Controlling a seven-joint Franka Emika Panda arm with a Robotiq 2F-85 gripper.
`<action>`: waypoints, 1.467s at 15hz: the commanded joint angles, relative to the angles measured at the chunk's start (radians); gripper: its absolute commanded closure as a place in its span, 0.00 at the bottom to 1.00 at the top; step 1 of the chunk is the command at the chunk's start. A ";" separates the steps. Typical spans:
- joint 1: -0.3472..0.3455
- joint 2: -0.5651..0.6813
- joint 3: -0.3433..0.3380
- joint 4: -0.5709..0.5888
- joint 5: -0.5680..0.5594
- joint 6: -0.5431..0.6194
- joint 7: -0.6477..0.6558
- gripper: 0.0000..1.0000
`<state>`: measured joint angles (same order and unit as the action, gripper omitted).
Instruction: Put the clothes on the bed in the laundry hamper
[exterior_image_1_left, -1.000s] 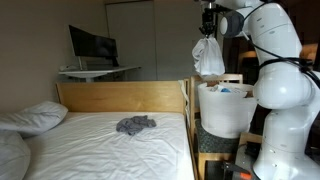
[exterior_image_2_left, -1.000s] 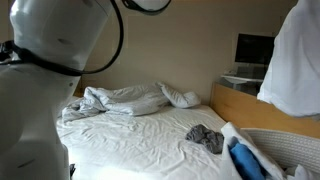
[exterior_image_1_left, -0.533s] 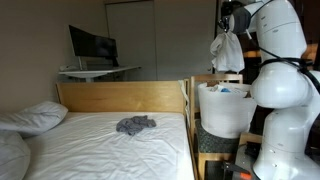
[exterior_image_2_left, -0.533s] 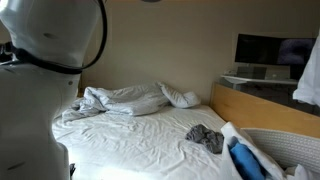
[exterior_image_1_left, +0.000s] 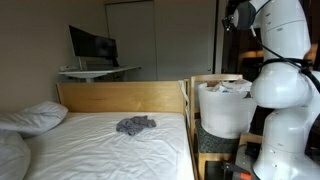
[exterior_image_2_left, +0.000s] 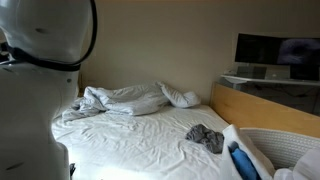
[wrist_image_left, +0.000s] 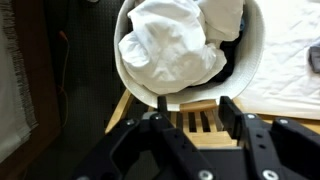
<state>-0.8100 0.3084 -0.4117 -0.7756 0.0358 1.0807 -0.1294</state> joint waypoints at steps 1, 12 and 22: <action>0.089 -0.052 0.040 -0.148 -0.003 0.054 0.040 0.12; 0.377 -0.119 0.206 -0.630 0.041 0.561 0.119 0.00; 0.518 -0.090 0.255 -0.863 0.177 0.977 0.109 0.00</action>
<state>-0.3098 0.2155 -0.1360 -1.6441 0.2070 2.0632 -0.0161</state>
